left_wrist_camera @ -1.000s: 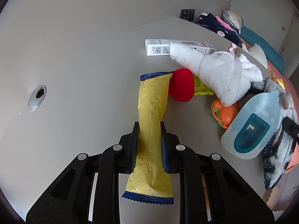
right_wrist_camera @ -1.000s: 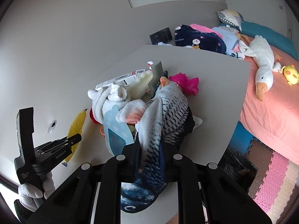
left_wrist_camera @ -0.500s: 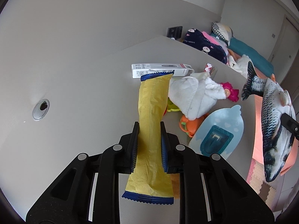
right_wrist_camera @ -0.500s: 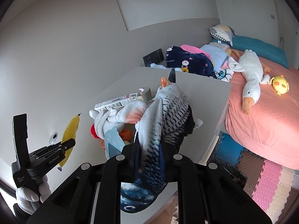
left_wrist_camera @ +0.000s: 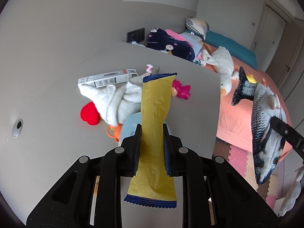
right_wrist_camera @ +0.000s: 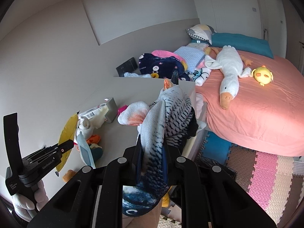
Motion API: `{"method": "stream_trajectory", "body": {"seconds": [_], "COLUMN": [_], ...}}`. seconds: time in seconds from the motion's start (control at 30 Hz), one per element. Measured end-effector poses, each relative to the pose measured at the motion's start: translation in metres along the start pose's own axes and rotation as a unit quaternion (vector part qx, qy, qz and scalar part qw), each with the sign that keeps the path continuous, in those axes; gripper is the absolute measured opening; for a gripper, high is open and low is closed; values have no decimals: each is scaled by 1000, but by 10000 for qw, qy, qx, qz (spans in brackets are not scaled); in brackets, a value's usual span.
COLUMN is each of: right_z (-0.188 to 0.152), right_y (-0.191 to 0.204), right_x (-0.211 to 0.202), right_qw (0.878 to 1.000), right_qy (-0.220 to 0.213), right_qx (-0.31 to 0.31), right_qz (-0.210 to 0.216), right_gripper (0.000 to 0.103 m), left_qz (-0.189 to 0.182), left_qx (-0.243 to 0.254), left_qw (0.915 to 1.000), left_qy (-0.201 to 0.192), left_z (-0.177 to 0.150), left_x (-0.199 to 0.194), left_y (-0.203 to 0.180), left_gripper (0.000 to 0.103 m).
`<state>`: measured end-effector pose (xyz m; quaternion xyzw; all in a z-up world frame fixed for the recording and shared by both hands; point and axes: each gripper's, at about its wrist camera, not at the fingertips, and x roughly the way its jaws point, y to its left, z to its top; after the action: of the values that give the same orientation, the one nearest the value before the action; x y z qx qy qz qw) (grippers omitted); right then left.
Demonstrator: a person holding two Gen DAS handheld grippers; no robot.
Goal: Collect trash
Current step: 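Carry both items down into the black bin and open both tools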
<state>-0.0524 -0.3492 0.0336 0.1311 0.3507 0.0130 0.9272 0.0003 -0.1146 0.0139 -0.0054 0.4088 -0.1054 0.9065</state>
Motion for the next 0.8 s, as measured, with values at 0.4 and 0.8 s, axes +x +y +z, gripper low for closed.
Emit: {"method": "stream_trajectory", "body": {"seconds": [0.4, 0.8], "right_z": [-2, 16], "right_y": [-78, -125], "right_x": [-13, -8], "right_qw": [9957, 9824], "right_qy": [31, -90], "right_qx": [548, 736], "right_qz": [-742, -1712], "right_gripper": [22, 68], "left_qz": [-629, -837], "left_qx": [863, 1244], "left_qw": [9939, 9882], "left_qy": [265, 305], "left_z": [0, -6], "left_x": [26, 47], "left_y": [-107, -153], "left_gripper": [20, 97]}}
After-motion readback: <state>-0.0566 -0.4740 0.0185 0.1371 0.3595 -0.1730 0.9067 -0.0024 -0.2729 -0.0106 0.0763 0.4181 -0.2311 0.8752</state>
